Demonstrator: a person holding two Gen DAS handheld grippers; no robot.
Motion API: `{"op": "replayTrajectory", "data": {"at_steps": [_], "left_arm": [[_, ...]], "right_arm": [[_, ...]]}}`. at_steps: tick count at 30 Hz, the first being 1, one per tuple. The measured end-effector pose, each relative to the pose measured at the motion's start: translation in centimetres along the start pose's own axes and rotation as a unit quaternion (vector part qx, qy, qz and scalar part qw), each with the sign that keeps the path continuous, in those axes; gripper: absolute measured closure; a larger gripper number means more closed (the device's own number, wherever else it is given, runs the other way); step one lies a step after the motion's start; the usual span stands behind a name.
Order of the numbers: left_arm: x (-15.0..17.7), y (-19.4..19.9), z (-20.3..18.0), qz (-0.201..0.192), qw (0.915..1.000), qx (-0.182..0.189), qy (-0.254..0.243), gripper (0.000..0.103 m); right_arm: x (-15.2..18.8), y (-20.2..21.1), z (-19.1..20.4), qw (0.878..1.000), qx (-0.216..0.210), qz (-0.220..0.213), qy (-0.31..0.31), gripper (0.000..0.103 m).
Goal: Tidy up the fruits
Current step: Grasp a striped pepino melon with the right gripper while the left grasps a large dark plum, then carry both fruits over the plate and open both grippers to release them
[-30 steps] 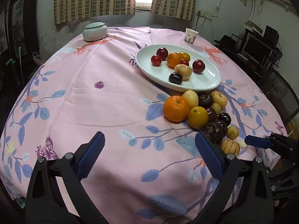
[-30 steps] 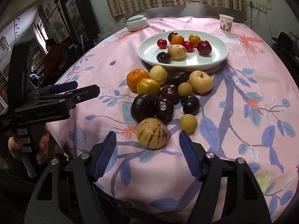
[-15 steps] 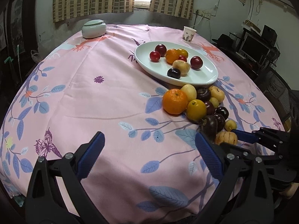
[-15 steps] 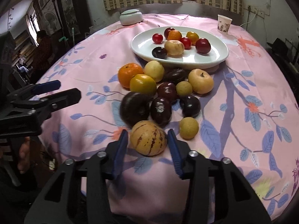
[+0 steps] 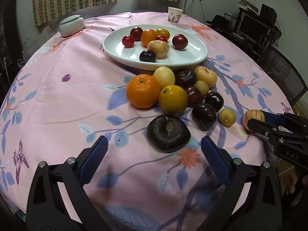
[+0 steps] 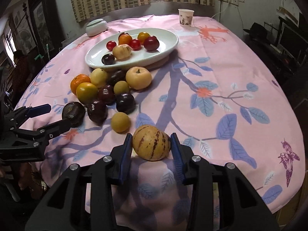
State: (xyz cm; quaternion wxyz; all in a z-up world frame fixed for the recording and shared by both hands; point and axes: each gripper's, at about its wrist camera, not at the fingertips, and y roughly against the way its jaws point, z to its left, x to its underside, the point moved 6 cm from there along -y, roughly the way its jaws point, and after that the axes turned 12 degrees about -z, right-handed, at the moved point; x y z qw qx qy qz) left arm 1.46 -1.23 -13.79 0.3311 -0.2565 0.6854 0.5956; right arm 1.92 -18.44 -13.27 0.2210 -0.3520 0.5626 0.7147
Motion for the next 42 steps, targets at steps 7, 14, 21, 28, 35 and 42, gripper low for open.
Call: {"op": "replayTrajectory", "data": {"at_steps": [7, 14, 21, 28, 35, 42], "left_arm": [[0.3, -1.9, -0.4, 0.011, 0.9999, -0.001, 0.001, 0.031], [0.1, -1.8, -1.5, -0.006, 0.9997, 0.014, -0.016, 0.053], [0.3, -0.8, -1.6, -0.010, 0.9992, 0.039, -0.006, 0.053], [-0.7, 0.8, -0.5, -0.027, 0.9991, 0.033, 0.001, 0.053], [-2.3, 1.7, 0.9, -0.041, 0.9987, 0.027, 0.014, 0.053], [-6.1, 1.7, 1.8, -0.056, 0.9980, 0.026, 0.011, 0.053]], "right_arm": [[1.1, -0.6, 0.2, 0.999, -0.029, 0.026, 0.002, 0.061], [1.3, -1.1, 1.1, 0.999, -0.013, 0.023, 0.034, 0.060], [1.2, -0.9, 1.3, 0.999, -0.007, 0.026, 0.031, 0.061], [-0.5, -0.2, 2.4, 0.999, -0.015, 0.009, 0.034, 0.061], [-2.7, -0.1, 3.4, 0.999, -0.026, -0.006, 0.043, 0.061], [-5.5, -0.8, 3.7, 0.998, -0.033, -0.022, 0.049, 0.061]]}}
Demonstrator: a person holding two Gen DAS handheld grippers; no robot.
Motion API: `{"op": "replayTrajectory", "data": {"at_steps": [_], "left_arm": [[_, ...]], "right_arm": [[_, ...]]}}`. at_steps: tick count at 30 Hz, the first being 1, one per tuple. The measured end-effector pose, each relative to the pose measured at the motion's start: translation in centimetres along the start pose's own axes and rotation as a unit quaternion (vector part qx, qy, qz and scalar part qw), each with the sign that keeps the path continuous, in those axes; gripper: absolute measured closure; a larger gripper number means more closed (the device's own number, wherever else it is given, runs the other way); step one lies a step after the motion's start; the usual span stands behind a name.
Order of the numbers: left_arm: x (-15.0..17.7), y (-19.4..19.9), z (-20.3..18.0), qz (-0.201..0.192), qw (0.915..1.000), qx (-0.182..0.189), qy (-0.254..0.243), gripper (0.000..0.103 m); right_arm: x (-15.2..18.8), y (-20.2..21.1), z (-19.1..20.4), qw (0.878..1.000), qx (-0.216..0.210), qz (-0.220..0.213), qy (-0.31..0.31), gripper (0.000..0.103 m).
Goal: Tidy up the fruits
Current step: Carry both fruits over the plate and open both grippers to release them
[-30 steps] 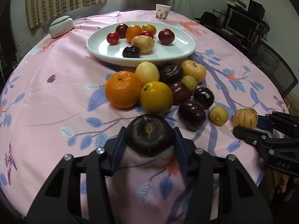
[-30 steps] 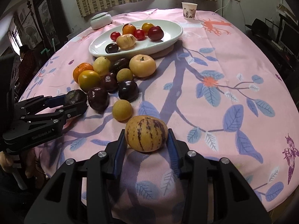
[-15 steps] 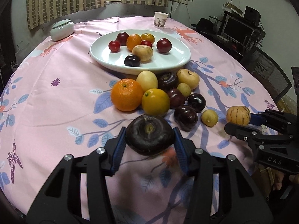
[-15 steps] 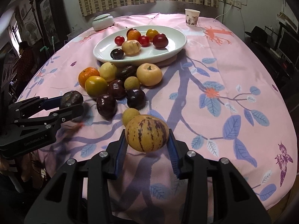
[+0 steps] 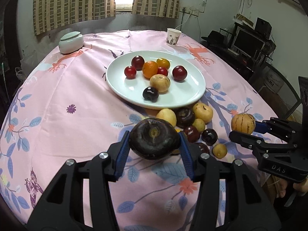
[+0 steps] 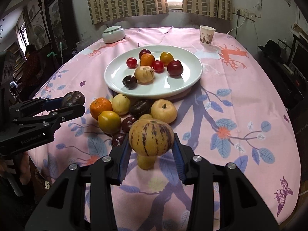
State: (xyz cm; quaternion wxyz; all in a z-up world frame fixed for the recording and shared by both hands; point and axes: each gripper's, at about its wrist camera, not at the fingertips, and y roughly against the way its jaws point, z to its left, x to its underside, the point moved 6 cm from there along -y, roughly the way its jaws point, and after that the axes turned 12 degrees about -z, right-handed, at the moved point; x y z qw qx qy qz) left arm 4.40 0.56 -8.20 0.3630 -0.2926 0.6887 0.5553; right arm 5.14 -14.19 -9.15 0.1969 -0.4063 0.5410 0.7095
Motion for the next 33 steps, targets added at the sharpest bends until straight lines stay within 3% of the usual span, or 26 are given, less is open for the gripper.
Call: {"op": "replayTrajectory", "data": {"at_steps": [7, 12, 15, 17, 20, 24, 30, 31, 33], "left_arm": [[-5.1, -3.1, 1.2, -0.001, 0.9998, -0.015, -0.008, 0.053], [-9.9, -7.9, 2.0, 0.016, 0.9995, -0.023, -0.015, 0.053], [-11.9, -10.8, 2.8, 0.017, 0.9991, -0.036, -0.014, 0.053], [-11.9, -12.3, 3.4, 0.024, 0.9991, -0.034, 0.005, 0.053], [-10.9, -13.6, 3.7, 0.037, 0.9990, -0.024, 0.008, 0.053], [-10.2, -14.5, 3.8, 0.043, 0.9988, -0.021, 0.005, 0.052], [-9.9, -15.3, 4.0, 0.044, 0.9988, -0.018, 0.008, 0.052], [-9.9, -15.5, 4.2, 0.043, 0.9988, -0.019, 0.011, 0.052], [-9.8, -15.8, 4.5, 0.044, 0.9986, -0.023, 0.015, 0.050]], "right_arm": [[-4.2, -2.9, -0.6, 1.000, -0.009, 0.003, 0.005, 0.061], [-9.5, -7.0, -1.0, 1.000, -0.010, 0.014, 0.021, 0.061], [-12.4, -9.6, -1.8, 1.000, 0.008, -0.002, 0.026, 0.061], [-12.9, -11.2, -2.9, 0.999, 0.026, -0.007, 0.018, 0.061], [-11.7, -13.0, -3.2, 1.000, -0.007, 0.020, -0.007, 0.061], [-10.5, -14.7, -2.8, 0.999, -0.010, 0.043, 0.005, 0.061], [-10.7, -15.4, -2.8, 0.999, -0.004, 0.033, 0.006, 0.061], [-10.8, -15.6, -2.8, 0.999, -0.004, 0.031, 0.005, 0.059], [-11.0, -15.8, -2.8, 1.000, -0.006, 0.021, 0.002, 0.045]]}}
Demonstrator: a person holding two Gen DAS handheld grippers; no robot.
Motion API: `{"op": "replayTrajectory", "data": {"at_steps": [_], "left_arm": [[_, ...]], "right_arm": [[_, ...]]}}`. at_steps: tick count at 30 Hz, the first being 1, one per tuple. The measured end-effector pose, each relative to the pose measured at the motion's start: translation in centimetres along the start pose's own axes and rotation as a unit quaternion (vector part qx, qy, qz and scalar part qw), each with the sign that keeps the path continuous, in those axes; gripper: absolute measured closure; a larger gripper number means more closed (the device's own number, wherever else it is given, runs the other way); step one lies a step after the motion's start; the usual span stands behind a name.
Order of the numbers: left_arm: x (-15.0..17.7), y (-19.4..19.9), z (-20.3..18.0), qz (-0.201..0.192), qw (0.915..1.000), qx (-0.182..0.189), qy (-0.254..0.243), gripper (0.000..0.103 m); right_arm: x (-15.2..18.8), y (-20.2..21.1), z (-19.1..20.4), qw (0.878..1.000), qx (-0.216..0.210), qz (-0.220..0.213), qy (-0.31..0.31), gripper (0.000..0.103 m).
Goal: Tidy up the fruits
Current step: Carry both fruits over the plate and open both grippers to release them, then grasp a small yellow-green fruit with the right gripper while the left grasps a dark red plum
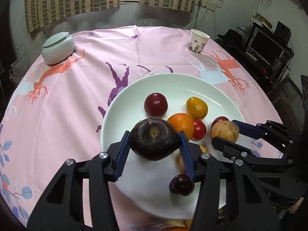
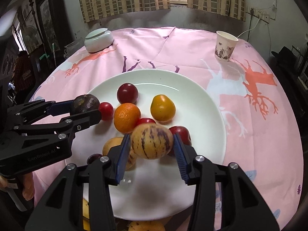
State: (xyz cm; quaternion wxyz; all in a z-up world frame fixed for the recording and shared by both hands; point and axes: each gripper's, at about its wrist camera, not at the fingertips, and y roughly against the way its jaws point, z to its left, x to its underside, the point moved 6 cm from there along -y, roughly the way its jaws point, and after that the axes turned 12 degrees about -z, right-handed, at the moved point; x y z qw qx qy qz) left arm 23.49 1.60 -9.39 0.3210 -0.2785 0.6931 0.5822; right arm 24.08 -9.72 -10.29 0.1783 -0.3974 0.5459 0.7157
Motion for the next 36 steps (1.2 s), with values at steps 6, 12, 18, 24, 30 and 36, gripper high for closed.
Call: {"op": "replayTrajectory", "data": {"at_steps": [6, 12, 18, 24, 30, 36], "left_arm": [[-0.9, 1.8, 1.0, -0.040, 0.9990, -0.012, 0.018, 0.027], [-0.8, 3.9, 1.1, -0.068, 0.9968, -0.038, 0.019, 0.008], [0.1, 7.8, 1.6, -0.101, 0.9918, -0.072, 0.028, 0.002], [4.8, 12.7, 2.4, -0.089, 0.9921, -0.081, 0.034, 0.002], [9.2, 16.0, 1.6, -0.075, 0.9943, -0.068, 0.032, 0.002], [11.2, 16.9, 0.9, -0.065, 0.9948, -0.074, 0.026, 0.002]], "right_arm": [[-0.7, 1.5, -0.7, 0.999, 0.025, -0.046, 0.004, 0.031], [-0.5, 1.7, -2.2, 0.997, 0.046, -0.062, -0.011, 0.023], [-0.2, 2.9, -2.2, 0.994, 0.059, -0.095, -0.006, 0.006], [2.1, 5.6, -1.3, 0.995, 0.080, -0.059, 0.007, 0.001], [8.0, 12.1, 1.5, 0.998, 0.055, -0.017, 0.010, 0.001], [13.9, 16.1, 2.7, 0.999, 0.034, 0.003, -0.025, 0.001]]}}
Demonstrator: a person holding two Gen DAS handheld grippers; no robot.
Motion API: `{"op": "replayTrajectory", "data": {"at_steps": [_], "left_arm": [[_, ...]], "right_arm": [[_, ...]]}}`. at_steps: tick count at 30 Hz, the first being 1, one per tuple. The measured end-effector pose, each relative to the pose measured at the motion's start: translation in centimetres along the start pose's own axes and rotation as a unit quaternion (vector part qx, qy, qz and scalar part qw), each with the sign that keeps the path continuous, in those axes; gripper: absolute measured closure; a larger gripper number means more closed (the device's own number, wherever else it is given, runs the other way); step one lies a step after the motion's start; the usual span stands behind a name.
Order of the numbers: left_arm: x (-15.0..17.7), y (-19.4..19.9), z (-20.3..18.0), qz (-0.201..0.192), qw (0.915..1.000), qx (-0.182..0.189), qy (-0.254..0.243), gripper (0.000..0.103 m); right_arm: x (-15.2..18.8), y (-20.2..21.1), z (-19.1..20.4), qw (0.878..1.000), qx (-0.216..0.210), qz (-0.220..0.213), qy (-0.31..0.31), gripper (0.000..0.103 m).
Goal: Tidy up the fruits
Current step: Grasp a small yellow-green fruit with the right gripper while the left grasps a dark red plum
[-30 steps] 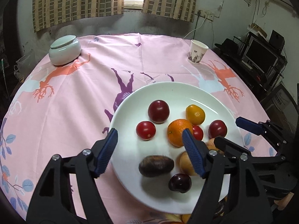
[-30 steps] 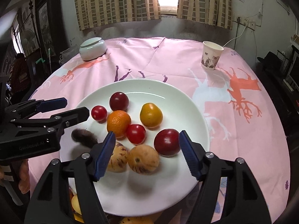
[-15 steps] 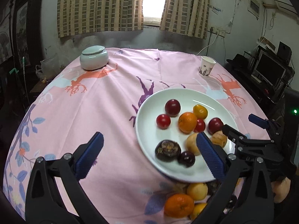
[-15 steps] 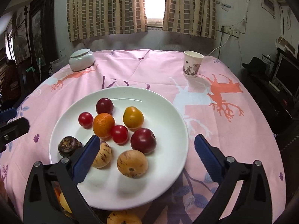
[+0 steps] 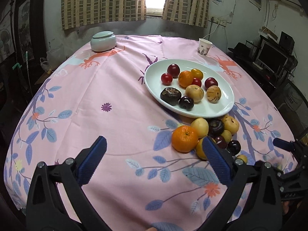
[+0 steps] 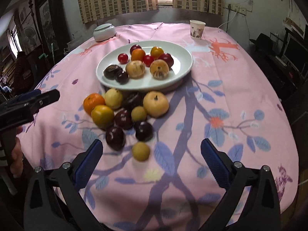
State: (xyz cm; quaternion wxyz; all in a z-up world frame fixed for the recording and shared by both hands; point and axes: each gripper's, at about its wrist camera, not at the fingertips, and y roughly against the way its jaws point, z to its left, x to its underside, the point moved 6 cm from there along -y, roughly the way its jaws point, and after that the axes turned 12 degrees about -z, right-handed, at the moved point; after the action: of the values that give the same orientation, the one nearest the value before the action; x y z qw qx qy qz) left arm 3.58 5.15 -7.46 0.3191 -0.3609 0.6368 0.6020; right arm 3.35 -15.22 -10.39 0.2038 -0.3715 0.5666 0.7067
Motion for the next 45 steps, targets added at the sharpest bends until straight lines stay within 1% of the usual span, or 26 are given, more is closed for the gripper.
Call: {"op": "replayTrajectory", "data": {"at_steps": [4, 9, 11, 13, 14, 15, 16, 17, 18, 20, 22, 23, 26, 28, 31, 36, 37, 38, 39, 40, 41, 42, 43, 45], "left_arm": [[0.7, -0.2, -0.3, 0.011, 0.9999, 0.001, -0.001, 0.002], [1.4, 0.2, -0.5, 0.015, 0.9999, 0.003, -0.004, 0.002], [1.6, 0.3, -0.4, 0.016, 0.9999, 0.003, 0.000, 0.002], [1.8, 0.3, -0.3, 0.020, 0.9998, 0.004, 0.002, 0.002], [2.0, 0.2, -0.4, 0.023, 0.9997, 0.006, 0.002, 0.002], [2.2, 0.1, -0.5, 0.027, 0.9996, 0.008, 0.001, 0.002], [2.3, 0.0, -0.6, 0.031, 0.9995, 0.010, -0.001, 0.002], [2.6, -0.1, -0.9, 0.035, 0.9993, 0.014, -0.002, 0.002], [2.9, -0.1, -1.2, 0.039, 0.9991, 0.018, -0.004, 0.002], [3.5, -0.1, -2.1, 0.046, 0.9984, 0.029, -0.012, 0.002], [4.1, -0.2, -2.9, 0.052, 0.9976, 0.040, -0.023, 0.002], [4.3, -0.2, -3.3, 0.055, 0.9971, 0.046, -0.026, 0.002], [4.9, -0.3, -3.9, 0.065, 0.9958, 0.058, -0.027, 0.002], [5.1, -0.2, -4.1, 0.068, 0.9955, 0.059, -0.026, 0.002], [5.3, 0.1, -5.3, 0.072, 0.9944, 0.072, -0.030, 0.002], [5.8, 0.1, -8.8, 0.074, 0.9909, 0.104, -0.042, 0.003], [5.9, 0.0, -9.4, 0.073, 0.9907, 0.107, -0.043, 0.006], [6.1, -0.2, -9.9, 0.075, 0.9904, 0.108, -0.044, 0.016], [6.2, -0.6, -10.3, 0.082, 0.9898, 0.109, -0.042, 0.025], [6.5, -1.0, -10.7, 0.094, 0.9885, 0.112, -0.038, 0.042], [6.9, -1.6, -11.0, 0.108, 0.9868, 0.116, -0.032, 0.049], [7.3, -2.2, -11.3, 0.123, 0.9851, 0.117, -0.028, 0.055], [7.6, -2.7, -11.6, 0.131, 0.9841, 0.117, -0.026, 0.055], [7.7, -3.1, -12.2, 0.124, 0.9861, 0.105, -0.035, 0.053]], "right_arm": [[1.7, -0.4, 0.6, 1.000, 0.006, 0.023, 0.012, 0.001], [2.3, -1.2, 1.0, 0.999, -0.006, 0.033, 0.011, 0.001], [2.3, -1.3, 0.9, 1.000, -0.012, 0.029, 0.005, 0.001], [2.1, -1.1, 0.7, 1.000, -0.025, 0.006, -0.009, 0.002], [2.0, -0.9, 0.5, 0.999, -0.028, -0.004, -0.014, 0.013], [1.9, -0.9, 0.4, 0.999, -0.029, -0.006, -0.014, 0.022], [2.0, -1.0, 0.4, 0.999, -0.030, -0.001, -0.014, 0.036], [2.1, -1.3, 0.4, 0.999, -0.032, 0.005, -0.015, 0.040], [2.2, -1.5, 0.4, 0.999, -0.033, 0.011, -0.014, 0.042], [2.5, -2.1, 0.8, 0.999, -0.034, 0.020, -0.005, 0.050], [2.6, -2.7, 1.0, 0.999, -0.033, 0.025, 0.001, 0.056], [2.6, -3.1, 1.1, 0.999, -0.032, 0.025, 0.005, 0.063], [2.4, -4.2, 1.4, 0.999, -0.030, 0.022, 0.017, 0.078], [2.3, -4.1, 1.5, 0.999, -0.029, 0.020, 0.019, 0.078], [2.0, -3.0, 1.0, 0.999, -0.027, 0.009, 0.014, 0.078], [1.7, -1.0, -2.7, 1.000, 0.009, -0.013, -0.016, 0.078], [1.9, -0.7, -3.3, 1.000, 0.013, -0.014, -0.023, 0.078], [2.0, -0.4, -4.0, 0.999, 0.017, -0.015, -0.030, 0.078], [2.2, -0.1, -4.7, 0.999, 0.019, -0.017, -0.036, 0.078], [2.3, 0.1, -5.1, 0.999, 0.021, -0.018, -0.041, 0.078], [2.5, 0.4, -5.6, 0.998, 0.021, -0.020, -0.047, 0.078], [2.7, 0.6, -6.0, 0.998, 0.021, -0.021, -0.051, 0.078], [2.8, 0.8, -6.4, 0.998, 0.020, -0.023, -0.055, 0.078], [3.1, 1.1, -6.8, 0.998, 0.018, -0.025, -0.059, 0.078]]}}
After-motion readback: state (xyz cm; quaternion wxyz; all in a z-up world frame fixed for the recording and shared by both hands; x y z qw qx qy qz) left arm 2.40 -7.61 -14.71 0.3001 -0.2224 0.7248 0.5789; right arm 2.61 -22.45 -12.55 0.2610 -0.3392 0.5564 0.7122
